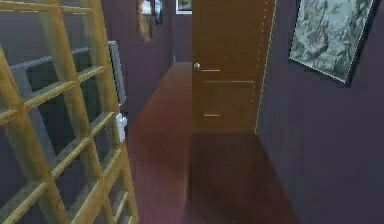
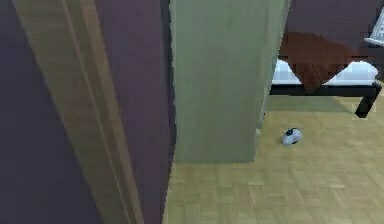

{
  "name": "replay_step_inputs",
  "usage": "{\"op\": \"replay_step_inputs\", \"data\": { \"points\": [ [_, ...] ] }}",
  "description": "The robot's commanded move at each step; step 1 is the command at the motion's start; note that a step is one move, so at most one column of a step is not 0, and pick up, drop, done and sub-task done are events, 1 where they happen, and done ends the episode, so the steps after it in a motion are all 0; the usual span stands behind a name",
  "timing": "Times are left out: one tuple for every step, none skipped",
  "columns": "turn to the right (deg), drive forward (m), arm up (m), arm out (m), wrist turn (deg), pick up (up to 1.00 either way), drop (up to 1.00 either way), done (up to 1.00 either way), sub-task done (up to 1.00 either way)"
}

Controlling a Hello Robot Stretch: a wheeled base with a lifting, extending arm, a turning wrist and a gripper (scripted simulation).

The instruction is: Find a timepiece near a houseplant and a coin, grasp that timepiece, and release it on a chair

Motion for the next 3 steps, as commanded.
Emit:
{"op": "replay_step_inputs", "data": {
  "points": [
    [0.0,1.0,0.0,0.0,0.0,0.0,0.0,0.0,0.0],
    [12.0,0.0,0.0,0.0,0.0,0.0,0.0,0.0,0.0],
    [0.0,0.2,0.0,0.0,0.0,0.0,0.0,0.0,0.0]
  ]
}}
